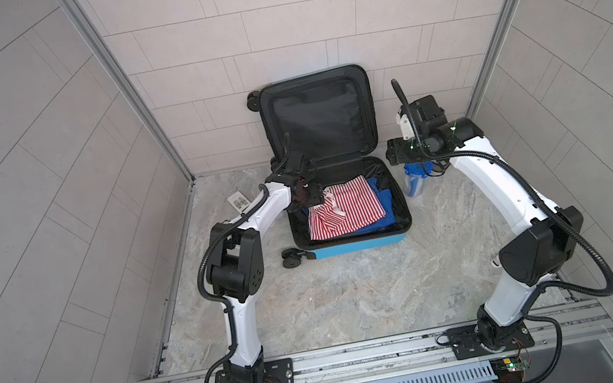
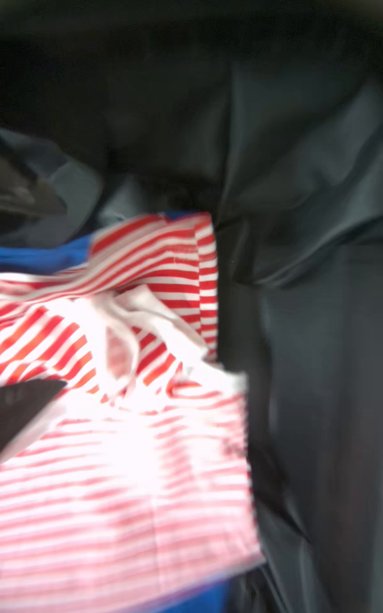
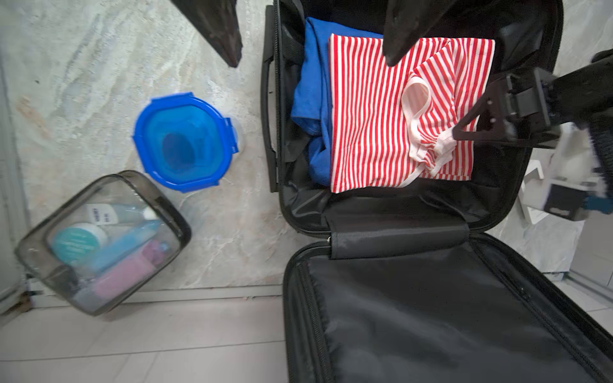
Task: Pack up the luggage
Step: 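Move the right gripper to the clear toiletry pouch while the left gripper withdraws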
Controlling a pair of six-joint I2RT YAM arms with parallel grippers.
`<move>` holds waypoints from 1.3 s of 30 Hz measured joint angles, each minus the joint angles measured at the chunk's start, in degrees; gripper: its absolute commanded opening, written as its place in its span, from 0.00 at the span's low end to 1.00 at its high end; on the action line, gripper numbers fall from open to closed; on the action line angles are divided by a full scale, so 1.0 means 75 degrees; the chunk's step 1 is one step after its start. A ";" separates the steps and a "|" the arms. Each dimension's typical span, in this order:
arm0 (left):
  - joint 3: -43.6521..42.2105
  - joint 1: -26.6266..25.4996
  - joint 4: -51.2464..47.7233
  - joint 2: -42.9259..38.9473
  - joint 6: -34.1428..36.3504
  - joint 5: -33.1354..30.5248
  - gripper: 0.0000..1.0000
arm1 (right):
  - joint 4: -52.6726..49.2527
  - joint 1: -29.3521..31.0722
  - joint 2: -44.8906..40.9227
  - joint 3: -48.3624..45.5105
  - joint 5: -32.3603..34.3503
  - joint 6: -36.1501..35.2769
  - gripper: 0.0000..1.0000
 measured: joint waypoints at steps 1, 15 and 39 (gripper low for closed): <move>0.0035 0.0000 -0.0020 -0.0213 0.0029 -0.0020 0.86 | 0.0032 -0.0082 -0.0149 -0.0108 0.0052 0.0000 0.73; -0.0697 0.0000 0.0836 -0.4173 0.0364 0.0067 1.00 | 0.0291 -0.1699 -0.0615 -0.1064 0.0189 0.0825 0.73; -0.7245 -0.2669 0.3424 -0.7603 -0.2124 -0.0717 1.00 | 0.2066 -0.3952 0.3809 0.0315 -0.1612 0.3937 0.68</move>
